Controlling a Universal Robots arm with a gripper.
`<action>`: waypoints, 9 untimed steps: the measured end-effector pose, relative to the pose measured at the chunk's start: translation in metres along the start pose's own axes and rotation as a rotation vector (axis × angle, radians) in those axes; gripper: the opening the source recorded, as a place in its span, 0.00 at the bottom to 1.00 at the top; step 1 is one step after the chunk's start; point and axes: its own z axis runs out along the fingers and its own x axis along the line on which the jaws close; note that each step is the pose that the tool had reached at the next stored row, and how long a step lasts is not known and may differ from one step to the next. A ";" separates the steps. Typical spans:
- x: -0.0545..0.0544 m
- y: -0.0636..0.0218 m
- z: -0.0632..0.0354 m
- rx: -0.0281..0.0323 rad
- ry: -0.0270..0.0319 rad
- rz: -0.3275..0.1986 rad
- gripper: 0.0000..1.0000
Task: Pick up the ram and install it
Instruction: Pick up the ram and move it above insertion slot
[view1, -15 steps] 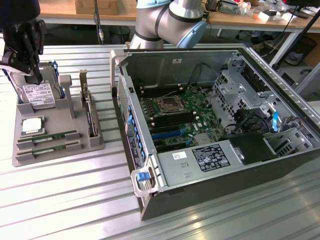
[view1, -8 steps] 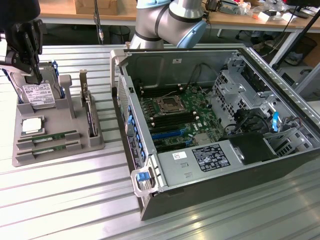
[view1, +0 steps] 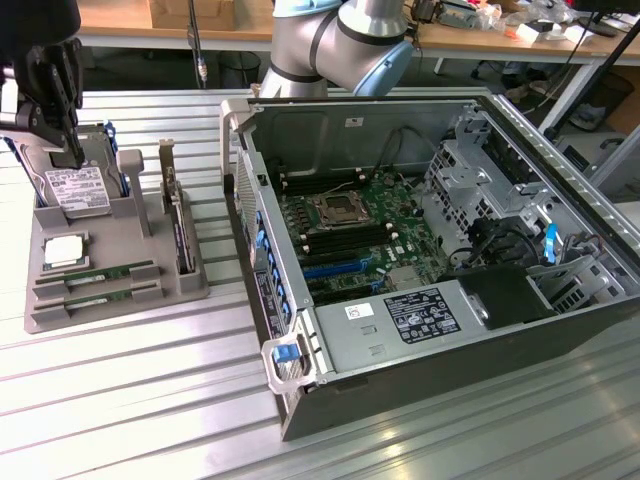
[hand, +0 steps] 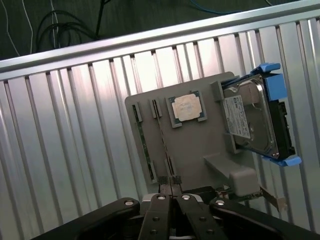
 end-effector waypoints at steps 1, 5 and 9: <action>0.000 0.0000 0.0000 -0.0003 0.0004 -0.012 0.10; 0.000 0.0000 0.0001 -0.0007 0.0011 -0.035 0.10; 0.000 0.0000 0.0001 -0.0012 0.0017 -0.059 0.10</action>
